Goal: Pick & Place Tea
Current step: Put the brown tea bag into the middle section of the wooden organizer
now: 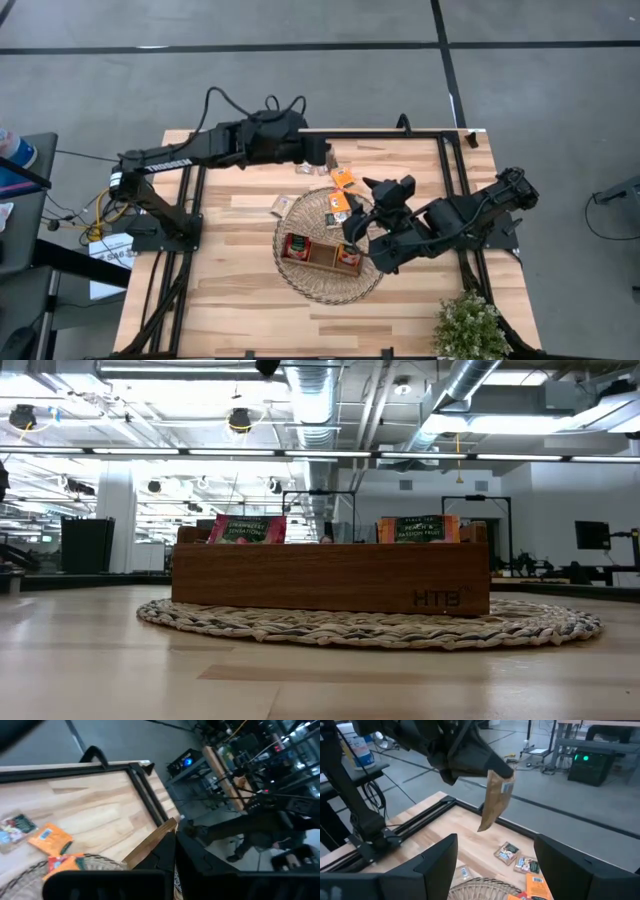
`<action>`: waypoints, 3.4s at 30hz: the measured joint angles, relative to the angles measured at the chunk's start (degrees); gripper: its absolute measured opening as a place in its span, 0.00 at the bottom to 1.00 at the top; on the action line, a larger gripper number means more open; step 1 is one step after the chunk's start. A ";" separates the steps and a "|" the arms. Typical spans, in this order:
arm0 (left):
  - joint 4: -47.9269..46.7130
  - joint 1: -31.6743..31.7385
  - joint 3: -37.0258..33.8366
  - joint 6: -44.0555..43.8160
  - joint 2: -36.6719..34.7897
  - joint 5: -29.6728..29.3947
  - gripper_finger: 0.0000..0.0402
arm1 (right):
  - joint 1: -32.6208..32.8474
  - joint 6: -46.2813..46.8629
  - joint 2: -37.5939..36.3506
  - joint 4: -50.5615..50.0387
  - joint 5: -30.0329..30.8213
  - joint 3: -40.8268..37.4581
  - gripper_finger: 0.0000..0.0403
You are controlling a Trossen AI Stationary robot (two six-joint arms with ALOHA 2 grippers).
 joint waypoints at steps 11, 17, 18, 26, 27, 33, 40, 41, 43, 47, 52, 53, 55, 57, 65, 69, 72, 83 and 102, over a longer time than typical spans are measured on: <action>7.98 2.39 0.00 0.16 0.02 0.39 0.00 | -1.14 -0.13 0.01 0.02 -6.02 0.00 0.63; 12.24 7.79 0.00 -1.54 0.05 4.69 0.00 | -1.42 -0.13 0.00 0.78 -6.47 0.02 0.63; 12.94 8.47 0.00 -2.34 0.24 4.76 0.00 | -1.45 -0.13 0.01 1.11 -6.44 0.01 0.63; 13.27 6.72 0.00 -3.13 0.94 3.28 0.00 | -4.98 -0.29 0.00 3.72 -9.25 0.01 0.63; 12.92 6.19 -0.02 -2.86 1.04 2.95 0.00 | -5.65 -0.80 0.00 4.20 -9.79 0.01 0.63; 9.53 3.68 -0.01 -1.60 1.24 -0.66 0.00 | -7.32 -11.06 0.00 8.93 -8.34 0.88 0.63; 8.25 1.80 -0.02 2.03 1.22 -3.69 0.00 | -7.55 -12.21 -0.04 8.27 0.60 1.14 0.63; 8.49 1.67 -0.02 2.44 1.22 -3.69 0.00 | -7.82 -13.09 -0.04 8.29 1.30 1.14 0.63; 9.50 1.30 -0.02 3.07 1.22 -3.57 0.00 | -8.40 -15.03 -0.04 8.29 1.52 1.14 0.63; 11.03 0.38 -0.02 5.27 1.22 -3.54 0.00 | -10.24 -18.03 -0.04 8.66 0.63 1.14 0.63; 11.42 -0.39 -0.02 7.88 1.20 -4.51 0.00 | -11.66 -18.14 -0.03 8.68 1.69 1.14 0.63; 12.04 -0.47 -0.02 8.17 1.20 -4.60 0.00 | -11.83 -18.15 -0.02 8.68 1.81 1.14 0.63; 13.58 -0.68 -0.02 8.98 1.20 -4.55 0.00 | -12.45 -18.14 -0.02 8.75 1.56 1.14 0.63; 15.04 -0.75 -0.02 9.40 1.20 -4.06 0.00 | -13.00 -18.16 -0.02 9.07 0.44 1.14 0.63; 17.66 -0.76 -0.02 10.50 1.20 -0.85 0.00 | -14.25 -18.18 -0.02 10.55 -0.49 1.14 0.63; 17.76 -0.76 -0.02 10.49 1.20 -0.32 0.00 | -14.79 -18.26 -0.02 12.14 -1.12 1.14 0.63; 17.74 -0.76 -0.02 10.47 1.20 0.27 0.00 | -15.39 -18.31 -0.02 12.62 -2.33 1.14 0.61; 17.54 -0.85 -0.02 10.47 1.20 0.27 0.00 | -16.41 -18.35 -0.02 13.19 -6.12 1.14 0.12; 13.48 -0.87 -0.04 22.54 -1.45 5.32 0.12 | -14.49 -22.79 -0.26 12.99 -11.80 1.14 0.00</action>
